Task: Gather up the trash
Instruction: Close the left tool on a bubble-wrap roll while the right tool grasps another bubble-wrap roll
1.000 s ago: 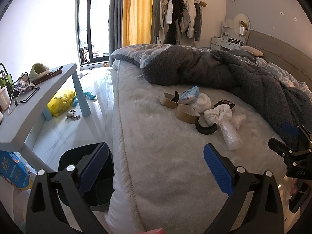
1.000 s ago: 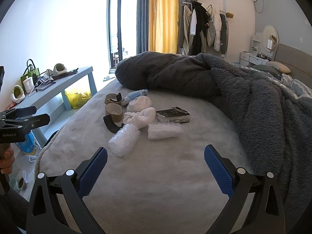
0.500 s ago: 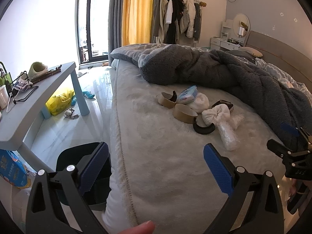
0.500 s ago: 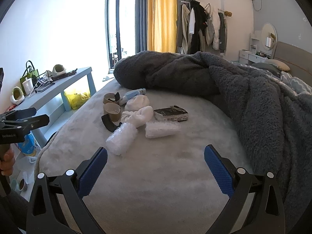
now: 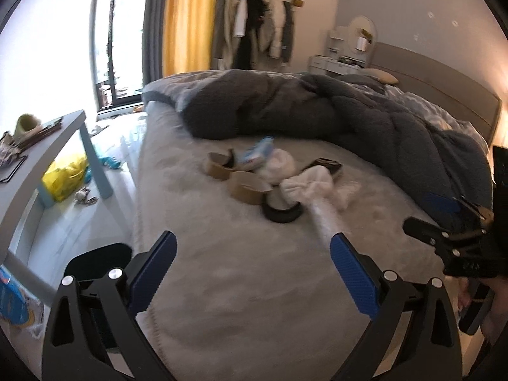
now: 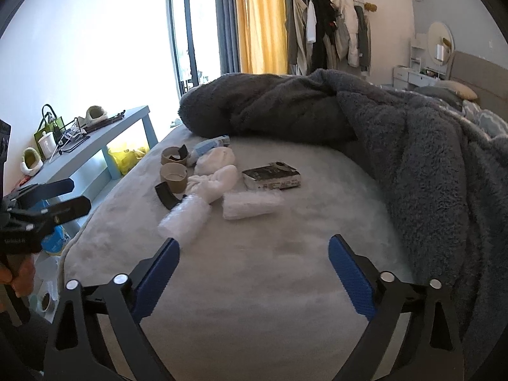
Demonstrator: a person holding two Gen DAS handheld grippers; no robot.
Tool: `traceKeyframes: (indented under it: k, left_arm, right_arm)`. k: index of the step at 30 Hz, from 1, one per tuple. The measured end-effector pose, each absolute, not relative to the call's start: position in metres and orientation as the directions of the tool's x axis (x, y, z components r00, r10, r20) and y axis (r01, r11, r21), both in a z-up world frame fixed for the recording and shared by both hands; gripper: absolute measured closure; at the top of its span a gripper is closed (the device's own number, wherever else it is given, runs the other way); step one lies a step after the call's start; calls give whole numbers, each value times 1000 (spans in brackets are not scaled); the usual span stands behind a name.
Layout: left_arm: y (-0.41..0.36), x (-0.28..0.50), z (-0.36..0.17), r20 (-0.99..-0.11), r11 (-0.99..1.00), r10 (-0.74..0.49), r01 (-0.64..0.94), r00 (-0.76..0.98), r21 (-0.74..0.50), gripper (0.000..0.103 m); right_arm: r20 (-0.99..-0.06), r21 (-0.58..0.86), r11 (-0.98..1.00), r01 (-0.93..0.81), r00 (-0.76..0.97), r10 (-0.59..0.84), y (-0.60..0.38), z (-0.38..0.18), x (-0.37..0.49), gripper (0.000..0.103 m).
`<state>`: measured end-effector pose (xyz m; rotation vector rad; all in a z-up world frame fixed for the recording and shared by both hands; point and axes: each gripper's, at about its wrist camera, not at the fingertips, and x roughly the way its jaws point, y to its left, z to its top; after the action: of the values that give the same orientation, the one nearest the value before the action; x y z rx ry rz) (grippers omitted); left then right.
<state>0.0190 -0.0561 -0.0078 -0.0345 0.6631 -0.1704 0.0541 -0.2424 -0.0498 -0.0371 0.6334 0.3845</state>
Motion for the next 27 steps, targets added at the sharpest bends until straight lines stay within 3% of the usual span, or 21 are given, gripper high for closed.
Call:
traceKeyframes:
  k: [2,6,10,17,27]
  left_arm:
    - [-62,25,-10,-617,979,-202,165,761,-116,6]
    - [-80,42,-15,-630,969,-248,200,736,-147,16]
    - [-94,56,-20,-638,959,-282,219,716,-179,19]
    - [-119,78,-37,-675,957,-285,239,681,-163,24]
    - [-114,101,-56,-720,949,-312,232,620,-211,44]
  right_arm:
    - [-594,86,927,-366,728,343,-247,-52,59,22]
    - [-613,97,916,-389,702,363,-254,-57,70,28]
    - [-628,110,906,-410,678,382,-261,-61,83,33]
    - [-623,121,889,-442,663,415,-263,-53,103,34]
    - [-657,137,870,-473,614,438,-253,-60,129,35]
